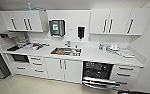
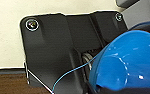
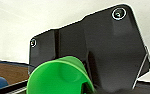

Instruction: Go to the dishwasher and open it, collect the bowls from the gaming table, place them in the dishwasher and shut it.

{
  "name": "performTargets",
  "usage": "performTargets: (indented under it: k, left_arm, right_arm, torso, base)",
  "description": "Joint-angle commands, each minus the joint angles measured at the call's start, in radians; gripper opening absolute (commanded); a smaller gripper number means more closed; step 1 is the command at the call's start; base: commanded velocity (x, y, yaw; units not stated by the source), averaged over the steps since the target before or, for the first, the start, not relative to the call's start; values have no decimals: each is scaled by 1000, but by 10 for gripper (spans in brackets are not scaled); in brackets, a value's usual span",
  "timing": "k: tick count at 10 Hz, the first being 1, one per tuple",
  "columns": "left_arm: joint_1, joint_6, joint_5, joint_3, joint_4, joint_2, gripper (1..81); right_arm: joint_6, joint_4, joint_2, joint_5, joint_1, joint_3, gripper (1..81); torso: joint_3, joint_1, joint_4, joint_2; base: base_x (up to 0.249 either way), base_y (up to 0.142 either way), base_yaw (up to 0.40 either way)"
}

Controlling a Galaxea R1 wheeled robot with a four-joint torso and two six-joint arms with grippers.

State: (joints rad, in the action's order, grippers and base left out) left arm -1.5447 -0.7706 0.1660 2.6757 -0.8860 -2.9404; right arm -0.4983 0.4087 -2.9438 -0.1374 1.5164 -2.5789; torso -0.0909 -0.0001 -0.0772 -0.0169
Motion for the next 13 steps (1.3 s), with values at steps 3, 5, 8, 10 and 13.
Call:
performTargets:
  k: [3, 5, 8, 10, 13]
  left_arm:
    - [30, -13, 102, -22, 2, 49, 10]
    - [30, -13, 102, -22, 1, 44, 10]
    - [33, -13, 102, -22, -2, 44, 10]
    - [31, -13, 102, -22, -4, 44, 10]
    - [31, -13, 102, -22, -7, 43, 10]
  right_arm:
    - [-16, -10, 184, 42, -80, 226, 10]
    - [-14, -10, 170, 42, -80, 191, 10]
    - [-14, -5, 124, 62, -81, 126, 10]
    - [-14, -4, 119, 62, -83, 125, 10]
    - [-14, -2, 119, 62, -81, 125, 10]
  torso:
    - [0, 0, 0, 0]
    - [0, 0, 0, 0]
    - [0, 1, 0, 1]
    - [0, 0, 0, 0]
    - [0, 0, 0, 0]
  base:
    - [164, -73, 0]
    - [164, -74, 0]
    - [128, -24, 0]
    - [111, 0, 0]
    - [110, 0, 0]
